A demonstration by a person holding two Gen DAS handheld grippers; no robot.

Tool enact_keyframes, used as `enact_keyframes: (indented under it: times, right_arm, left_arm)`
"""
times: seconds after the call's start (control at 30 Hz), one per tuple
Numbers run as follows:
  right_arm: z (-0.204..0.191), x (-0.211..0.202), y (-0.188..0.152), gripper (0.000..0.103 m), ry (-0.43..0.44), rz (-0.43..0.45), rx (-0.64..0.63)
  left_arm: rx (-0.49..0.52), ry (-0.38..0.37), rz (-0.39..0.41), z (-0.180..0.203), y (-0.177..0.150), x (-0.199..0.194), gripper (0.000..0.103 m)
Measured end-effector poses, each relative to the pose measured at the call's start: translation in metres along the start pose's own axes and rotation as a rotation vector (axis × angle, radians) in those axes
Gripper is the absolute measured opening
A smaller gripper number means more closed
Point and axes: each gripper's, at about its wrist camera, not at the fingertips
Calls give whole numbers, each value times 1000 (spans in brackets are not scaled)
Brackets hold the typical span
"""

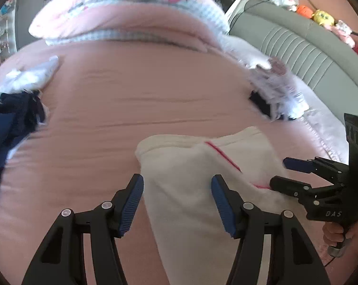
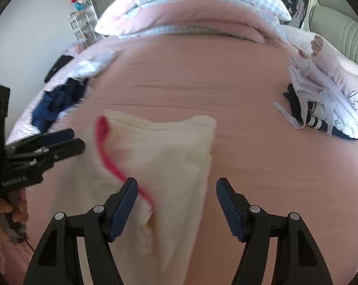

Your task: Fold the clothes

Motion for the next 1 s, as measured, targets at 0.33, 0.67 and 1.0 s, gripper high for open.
enact_keyframes:
  times: [0.33,0.67,1.0]
  right_arm:
    - [47,17,-7,71,108,31,151]
    - [6,24,-15,71,144,-4,-27]
    - [26,-43,-36,74,151,94,118]
  left_arm:
    - [-85,32,79,-22,-11,-3,71]
    - [111,88,16,24,-18,22,70]
    - [5,70,79,42,-35,-44,70]
Point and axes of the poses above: each gripper's, at about its wrist camera, not at the fingertips, and x roughly the way its jaws point, z to its right, y to its top, and after that the axes turned 10 degrees about -y, right-handed
